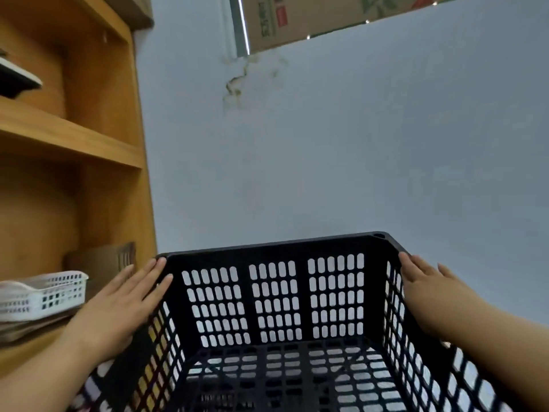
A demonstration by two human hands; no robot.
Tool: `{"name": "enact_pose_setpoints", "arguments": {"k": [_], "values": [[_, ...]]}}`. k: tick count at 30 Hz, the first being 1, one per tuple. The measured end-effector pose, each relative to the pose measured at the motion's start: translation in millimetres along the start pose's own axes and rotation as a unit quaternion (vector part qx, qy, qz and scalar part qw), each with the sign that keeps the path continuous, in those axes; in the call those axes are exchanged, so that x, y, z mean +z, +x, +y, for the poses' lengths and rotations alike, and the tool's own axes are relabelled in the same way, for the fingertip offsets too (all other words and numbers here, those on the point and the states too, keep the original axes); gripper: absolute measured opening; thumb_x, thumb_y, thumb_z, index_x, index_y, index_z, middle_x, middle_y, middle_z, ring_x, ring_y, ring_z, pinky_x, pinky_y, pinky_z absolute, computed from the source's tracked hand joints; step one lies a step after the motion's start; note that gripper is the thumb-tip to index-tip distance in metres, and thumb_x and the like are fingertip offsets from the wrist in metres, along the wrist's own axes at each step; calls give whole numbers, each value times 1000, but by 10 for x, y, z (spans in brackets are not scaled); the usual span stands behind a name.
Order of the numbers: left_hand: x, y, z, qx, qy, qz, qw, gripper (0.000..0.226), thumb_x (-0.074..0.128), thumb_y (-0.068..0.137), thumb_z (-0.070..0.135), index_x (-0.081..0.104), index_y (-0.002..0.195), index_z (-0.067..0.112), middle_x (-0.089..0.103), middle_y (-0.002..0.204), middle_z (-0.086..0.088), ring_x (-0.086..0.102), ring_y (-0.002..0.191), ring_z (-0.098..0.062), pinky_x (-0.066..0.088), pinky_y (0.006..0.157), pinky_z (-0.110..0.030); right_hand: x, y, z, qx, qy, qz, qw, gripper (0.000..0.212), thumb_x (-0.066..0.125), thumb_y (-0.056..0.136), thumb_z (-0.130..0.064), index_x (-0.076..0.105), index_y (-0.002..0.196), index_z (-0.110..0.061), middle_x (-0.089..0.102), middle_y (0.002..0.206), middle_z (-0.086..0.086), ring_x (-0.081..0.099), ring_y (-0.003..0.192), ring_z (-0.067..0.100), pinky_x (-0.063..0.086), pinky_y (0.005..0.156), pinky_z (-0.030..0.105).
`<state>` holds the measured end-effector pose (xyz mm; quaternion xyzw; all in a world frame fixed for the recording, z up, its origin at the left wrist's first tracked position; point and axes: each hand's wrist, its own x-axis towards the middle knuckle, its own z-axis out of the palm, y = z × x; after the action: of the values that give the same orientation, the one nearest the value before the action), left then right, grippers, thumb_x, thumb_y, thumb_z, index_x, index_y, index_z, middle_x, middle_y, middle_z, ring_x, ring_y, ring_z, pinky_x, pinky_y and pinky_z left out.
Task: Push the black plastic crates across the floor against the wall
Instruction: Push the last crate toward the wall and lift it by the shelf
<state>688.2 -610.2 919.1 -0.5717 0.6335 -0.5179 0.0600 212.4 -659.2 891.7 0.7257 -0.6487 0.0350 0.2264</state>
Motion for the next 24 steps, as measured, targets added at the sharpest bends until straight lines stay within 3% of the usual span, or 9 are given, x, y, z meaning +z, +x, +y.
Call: {"name": "enact_pose_setpoints", "arguments": {"k": [1,5,9,10,12,13,17,20,24], "values": [[158,76,-8,-4,-4,-21,1000,124,72,30,-2,27,144,15,22,154,-18,-3,143,-21,-7,114,-37,33,218,-102,-10,5,-4,1000,58,36,92,-12,19,147,-8,-18,156,17,-9,146,28,7,117,47],[755,312,-68,-8,-68,-78,995,102,44,78,-1,-40,130,26,-46,140,-6,-56,115,-13,-41,92,-30,196,909,-484,-38,13,-28,999,58,37,92,-11,19,147,-7,-18,156,18,-9,146,29,8,117,46],[1429,537,-263,17,-49,-114,992,127,71,41,2,5,148,18,14,155,-17,-11,143,-22,-12,113,-38,337,1352,-826,-50,21,-65,996,56,39,91,-11,25,145,-8,-17,156,19,-7,146,30,10,117,45],[1544,592,-258,27,-46,-117,992,126,71,42,3,4,148,17,15,155,-17,-11,143,-22,-13,113,-37,354,1447,-909,-50,22,-75,996,55,39,91,-11,28,144,-9,-18,156,19,-7,146,30,9,117,45],[1851,720,-270,46,-45,-54,997,110,57,68,4,-23,141,22,-21,153,-11,-37,134,-20,-34,101,-31,389,1610,-1077,-48,22,-97,994,52,40,91,-11,33,143,-11,-18,156,18,-8,146,29,9,117,45],[1968,752,-251,52,-61,-98,992,102,48,77,3,-32,136,24,-34,148,-8,-44,128,-19,-40,93,-28,409,1676,-1160,-43,21,-108,993,53,41,91,-11,32,143,-11,-19,156,18,-8,146,29,8,117,44],[2559,1009,-356,66,-80,-113,988,121,67,51,4,-5,147,19,7,156,-16,-24,139,-18,-24,109,-30,526,1887,-1472,-14,19,-140,990,58,43,90,-10,27,145,-10,-19,156,15,-8,146,27,7,118,42],[2868,1163,-343,89,-121,-69,986,104,47,65,0,-25,137,21,-17,154,-16,-39,132,-22,-19,111,-27,615,1976,-1677,-2,8,-179,984,56,47,89,-13,33,143,-14,-17,157,14,-5,146,26,11,117,42],[3137,1224,-254,80,-163,-204,962,89,37,78,4,-31,134,17,-32,150,-13,-37,127,-22,-16,111,-35,708,2082,-1859,-6,-17,-193,981,52,45,89,-16,37,140,-15,-12,158,14,0,146,25,15,116,41]]}}
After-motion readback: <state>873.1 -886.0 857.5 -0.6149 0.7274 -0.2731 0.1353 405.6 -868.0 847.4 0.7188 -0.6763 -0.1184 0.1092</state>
